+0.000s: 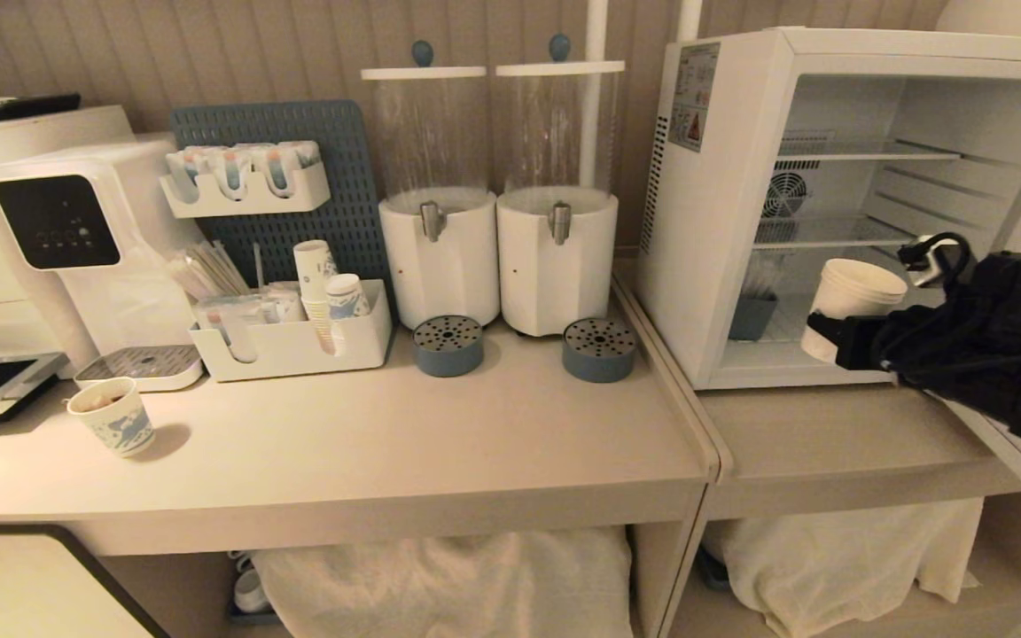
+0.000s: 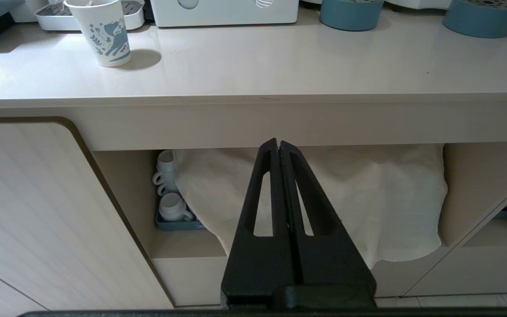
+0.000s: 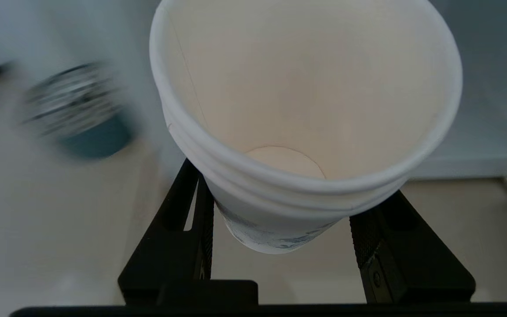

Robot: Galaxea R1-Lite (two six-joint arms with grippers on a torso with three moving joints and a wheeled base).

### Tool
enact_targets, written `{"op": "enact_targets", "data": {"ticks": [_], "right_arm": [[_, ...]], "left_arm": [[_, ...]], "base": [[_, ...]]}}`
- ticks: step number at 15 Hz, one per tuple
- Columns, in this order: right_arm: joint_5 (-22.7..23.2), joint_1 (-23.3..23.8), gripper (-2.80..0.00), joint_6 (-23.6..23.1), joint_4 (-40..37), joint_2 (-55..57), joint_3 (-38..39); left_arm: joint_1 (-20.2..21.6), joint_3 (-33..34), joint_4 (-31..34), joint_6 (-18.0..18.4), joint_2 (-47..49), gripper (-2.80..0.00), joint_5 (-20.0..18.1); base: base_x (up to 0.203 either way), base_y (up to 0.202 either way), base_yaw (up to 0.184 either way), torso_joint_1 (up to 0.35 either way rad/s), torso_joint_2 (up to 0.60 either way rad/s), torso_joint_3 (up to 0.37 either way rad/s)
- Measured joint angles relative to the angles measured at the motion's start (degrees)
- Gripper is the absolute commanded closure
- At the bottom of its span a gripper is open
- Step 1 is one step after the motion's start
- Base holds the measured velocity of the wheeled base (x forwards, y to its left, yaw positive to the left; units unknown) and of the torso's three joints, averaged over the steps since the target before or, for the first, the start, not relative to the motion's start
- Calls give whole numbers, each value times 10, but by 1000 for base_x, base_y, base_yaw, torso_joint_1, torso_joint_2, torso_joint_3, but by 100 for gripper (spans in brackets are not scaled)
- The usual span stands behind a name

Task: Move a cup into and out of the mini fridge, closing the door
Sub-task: Put the paper cup in the freezer

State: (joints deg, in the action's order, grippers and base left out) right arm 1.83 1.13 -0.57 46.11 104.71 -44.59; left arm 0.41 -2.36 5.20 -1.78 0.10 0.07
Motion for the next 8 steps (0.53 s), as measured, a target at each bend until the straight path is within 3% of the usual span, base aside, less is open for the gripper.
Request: {"op": "enact_targets", "data": {"ticks": [5,8], "right_arm": [[-163,33,0,-3,268,174,-30],[-178,51,0,-17,312,214,-45]], "left_arm": [[0,0,0,-1,0,0,0],[0,0,0,-1,0,0,0]], "base": [[0,0,0,0,0,0],[0,0,0,0,0,0]]}}
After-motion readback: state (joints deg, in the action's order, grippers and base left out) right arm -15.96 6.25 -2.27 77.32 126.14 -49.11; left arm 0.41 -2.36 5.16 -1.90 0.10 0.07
